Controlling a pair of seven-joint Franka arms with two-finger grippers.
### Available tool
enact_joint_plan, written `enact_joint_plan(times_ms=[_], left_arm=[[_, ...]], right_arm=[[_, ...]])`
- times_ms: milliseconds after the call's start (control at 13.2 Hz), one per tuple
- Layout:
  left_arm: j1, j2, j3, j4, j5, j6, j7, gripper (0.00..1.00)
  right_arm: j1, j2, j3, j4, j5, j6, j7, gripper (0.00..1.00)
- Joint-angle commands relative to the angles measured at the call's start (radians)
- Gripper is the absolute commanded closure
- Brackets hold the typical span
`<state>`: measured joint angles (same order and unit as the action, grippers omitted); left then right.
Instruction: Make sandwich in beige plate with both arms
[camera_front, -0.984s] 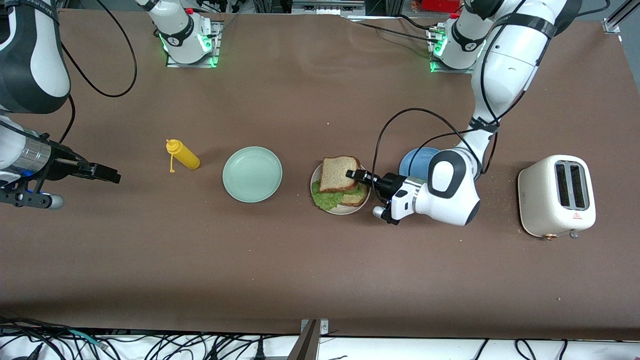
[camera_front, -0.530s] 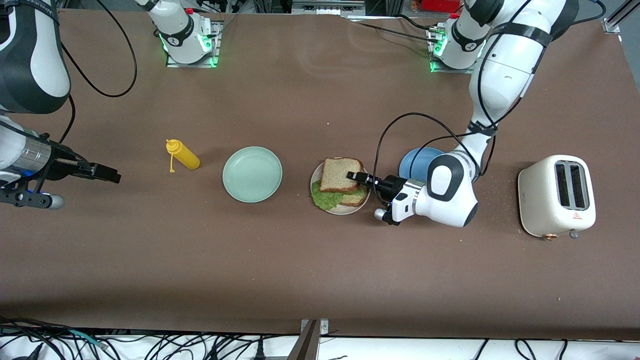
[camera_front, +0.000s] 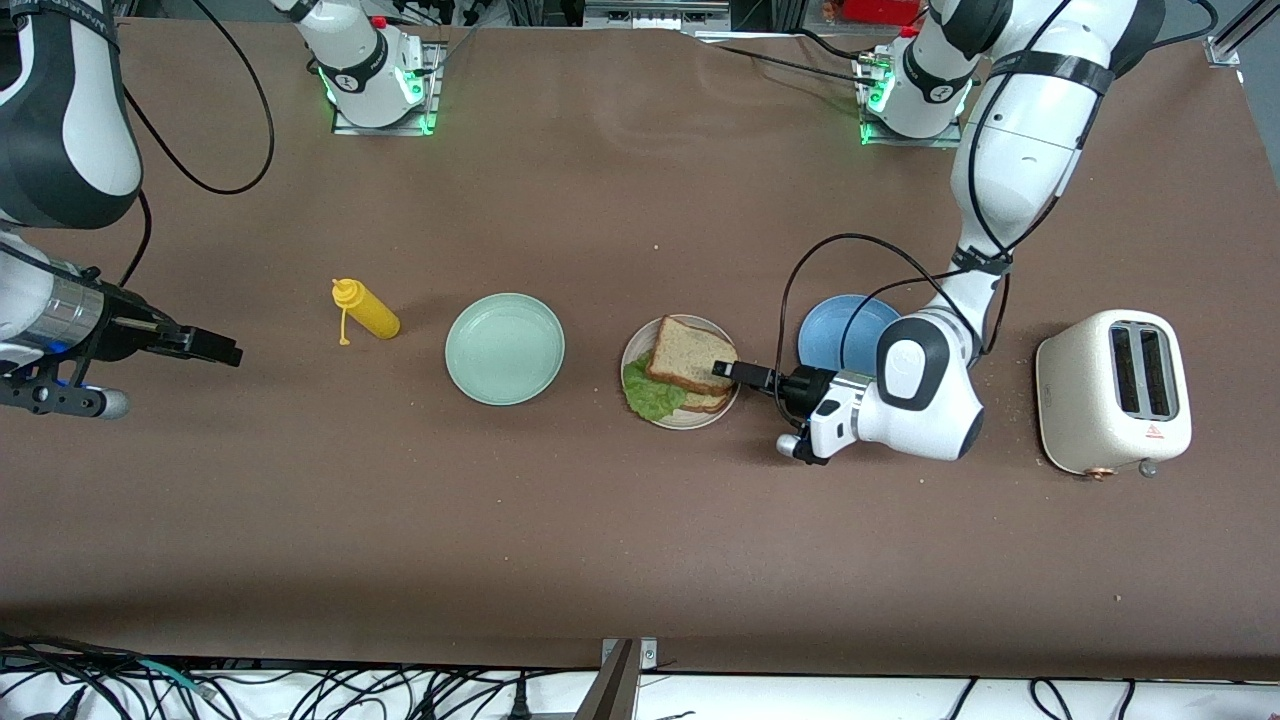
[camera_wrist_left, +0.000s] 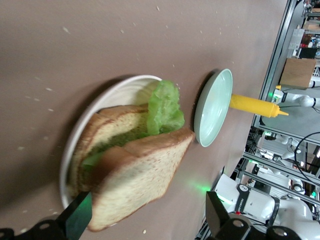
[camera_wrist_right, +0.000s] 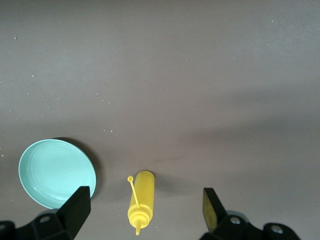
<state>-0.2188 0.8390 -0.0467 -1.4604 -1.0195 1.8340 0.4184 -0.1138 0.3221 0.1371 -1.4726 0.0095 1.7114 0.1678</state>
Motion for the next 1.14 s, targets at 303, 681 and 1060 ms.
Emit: enact_joint_plan(times_ms=[303,681,1060], left_arm=[[0.001,-0.177,0.172,0.006,0.222,0.002,-0.218,0.00],[0.004,-0.212,0.255,0.023,0.493,-0.004,-0.363,0.00],[0.051,-0.210,0.263,0.077,0.647,-0.013,-0.325,0.00]], right_arm=[[0.008,-0.014,0.004,-0.014,-0.091,0.011,-0.013,0.01],[0.008,-0.014,0.004,-0.014,-0.088,0.011,-0.008,0.01],[0.008,-0.014,0.004,-0.014,-0.088,0.011,-0.008,0.01]])
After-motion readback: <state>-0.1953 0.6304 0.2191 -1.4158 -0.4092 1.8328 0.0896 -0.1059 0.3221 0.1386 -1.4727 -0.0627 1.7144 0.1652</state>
